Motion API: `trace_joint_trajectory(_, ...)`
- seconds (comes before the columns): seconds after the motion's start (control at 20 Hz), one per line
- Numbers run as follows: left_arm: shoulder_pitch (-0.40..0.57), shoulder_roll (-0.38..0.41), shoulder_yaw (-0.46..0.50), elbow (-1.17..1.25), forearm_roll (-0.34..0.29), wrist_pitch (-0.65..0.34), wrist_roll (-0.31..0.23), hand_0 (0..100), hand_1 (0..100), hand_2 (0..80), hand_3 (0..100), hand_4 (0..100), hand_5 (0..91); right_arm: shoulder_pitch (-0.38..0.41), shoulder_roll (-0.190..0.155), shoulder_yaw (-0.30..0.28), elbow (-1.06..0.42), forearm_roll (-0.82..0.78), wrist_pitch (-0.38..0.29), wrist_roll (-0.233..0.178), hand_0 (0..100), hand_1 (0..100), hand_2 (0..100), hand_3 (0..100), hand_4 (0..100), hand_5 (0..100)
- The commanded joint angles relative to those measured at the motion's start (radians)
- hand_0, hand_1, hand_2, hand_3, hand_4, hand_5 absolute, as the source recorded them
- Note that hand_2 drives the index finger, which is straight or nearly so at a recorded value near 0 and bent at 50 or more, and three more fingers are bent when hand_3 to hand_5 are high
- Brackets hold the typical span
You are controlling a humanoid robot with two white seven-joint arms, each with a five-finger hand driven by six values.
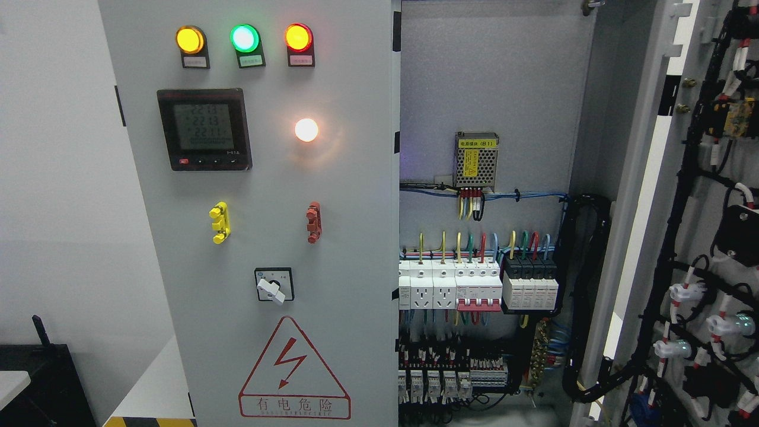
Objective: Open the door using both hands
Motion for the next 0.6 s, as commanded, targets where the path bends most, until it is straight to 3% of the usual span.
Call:
trace_joint_trajectory(0.0,0.0,0.0,0.012,0.0,-0.011,0.0,0.001,0,0,0.0,0,3,0.0,-0.106,0.069,-0.005,0.031,-0.03,0.055,0.001,11,0,0,0,0,0)
trace_joint_trajectory(0.55,0.0,0.0,0.012,0.0,-0.011,0.0,0.001,0,0,0.0,0,3,0.0,-0.246,0.123,-0.032,0.106,-0.03,0.149,0.001,11,0,0,0,0,0)
